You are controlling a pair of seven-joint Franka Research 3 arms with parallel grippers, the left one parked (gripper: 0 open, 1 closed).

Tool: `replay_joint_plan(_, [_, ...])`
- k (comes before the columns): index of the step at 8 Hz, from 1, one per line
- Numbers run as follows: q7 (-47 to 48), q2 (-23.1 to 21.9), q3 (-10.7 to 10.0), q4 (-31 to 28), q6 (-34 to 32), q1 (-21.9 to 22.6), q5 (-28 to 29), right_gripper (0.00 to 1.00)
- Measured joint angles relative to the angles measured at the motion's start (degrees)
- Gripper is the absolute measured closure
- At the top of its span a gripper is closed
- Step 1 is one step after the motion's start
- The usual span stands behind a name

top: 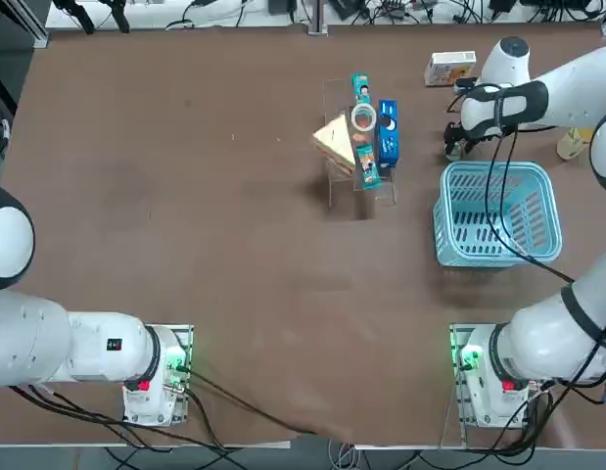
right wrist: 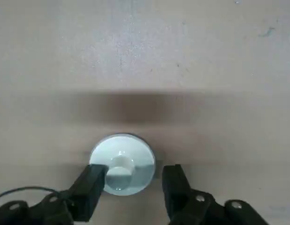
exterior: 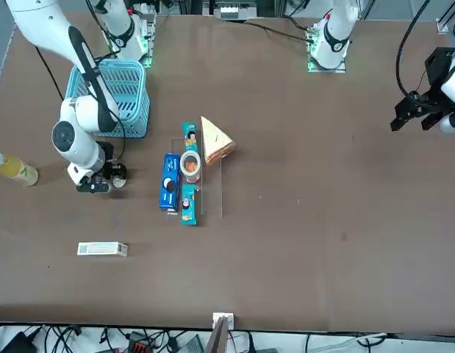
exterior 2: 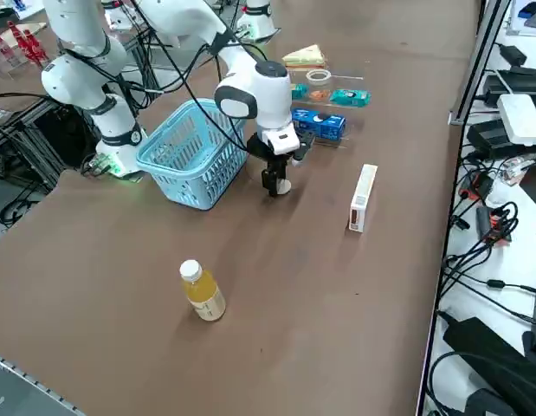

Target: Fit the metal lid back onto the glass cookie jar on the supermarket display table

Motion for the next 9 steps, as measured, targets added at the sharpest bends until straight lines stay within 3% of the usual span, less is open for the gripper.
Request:
replay_joint_plan(6, [0.0, -0.3, 0.0, 0.0, 0.0, 0.0, 0.0, 0.28])
replay_joint_plan(8, [-0.1, -0.3, 0.2, 0.0, 0.0, 0.3, 0.0, 0.41])
replay_joint_plan(9, [-0.1, -0.3, 0.2, 0.0, 0.0, 0.6, 0.0, 0.42])
